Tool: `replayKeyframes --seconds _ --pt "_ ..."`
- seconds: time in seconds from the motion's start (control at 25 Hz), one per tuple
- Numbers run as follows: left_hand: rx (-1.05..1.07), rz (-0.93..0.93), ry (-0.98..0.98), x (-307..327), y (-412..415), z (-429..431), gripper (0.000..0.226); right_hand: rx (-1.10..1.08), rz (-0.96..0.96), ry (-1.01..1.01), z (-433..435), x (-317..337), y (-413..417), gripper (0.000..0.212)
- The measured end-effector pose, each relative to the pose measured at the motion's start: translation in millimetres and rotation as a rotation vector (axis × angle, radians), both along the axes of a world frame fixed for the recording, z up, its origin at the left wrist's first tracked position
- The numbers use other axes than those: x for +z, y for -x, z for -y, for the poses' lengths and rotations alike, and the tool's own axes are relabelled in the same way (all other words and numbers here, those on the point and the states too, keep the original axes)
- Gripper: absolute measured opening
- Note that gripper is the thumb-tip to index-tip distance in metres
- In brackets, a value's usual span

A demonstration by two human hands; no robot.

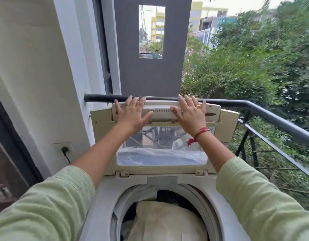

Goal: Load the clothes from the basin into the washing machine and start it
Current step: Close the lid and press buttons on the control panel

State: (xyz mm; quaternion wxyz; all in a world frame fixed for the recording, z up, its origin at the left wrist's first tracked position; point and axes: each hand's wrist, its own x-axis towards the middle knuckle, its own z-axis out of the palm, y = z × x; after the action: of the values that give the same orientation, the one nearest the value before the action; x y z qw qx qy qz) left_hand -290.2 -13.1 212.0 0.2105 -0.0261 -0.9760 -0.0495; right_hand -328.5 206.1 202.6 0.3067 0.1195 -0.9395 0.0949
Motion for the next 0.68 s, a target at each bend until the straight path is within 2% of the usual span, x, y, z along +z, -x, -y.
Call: replayKeyframes --seconds 0.16,0.32,0.48,0.56,0.68 --pt "0.006 -0.071 -0.018 0 -21 -5 0.075 0.020 -0.073 0.026 -4 -4 -21 0.065" --pt "-0.032 -0.199 -0.046 7 -70 -8 0.063 0.073 -0.088 -0.034 -21 8 -82 0.064" --pt "-0.129 -0.166 0.004 -13 -135 -11 0.056 0.157 0.083 -0.146 -33 5 -153 0.068" --pt "-0.242 -0.116 -0.006 -30 -169 -12 0.054 0.209 0.178 -0.181 -36 -3 -183 0.063" --pt "-0.405 -0.027 0.025 -75 -218 -12 0.041 0.351 0.446 -0.237 -41 -35 -228 0.048"
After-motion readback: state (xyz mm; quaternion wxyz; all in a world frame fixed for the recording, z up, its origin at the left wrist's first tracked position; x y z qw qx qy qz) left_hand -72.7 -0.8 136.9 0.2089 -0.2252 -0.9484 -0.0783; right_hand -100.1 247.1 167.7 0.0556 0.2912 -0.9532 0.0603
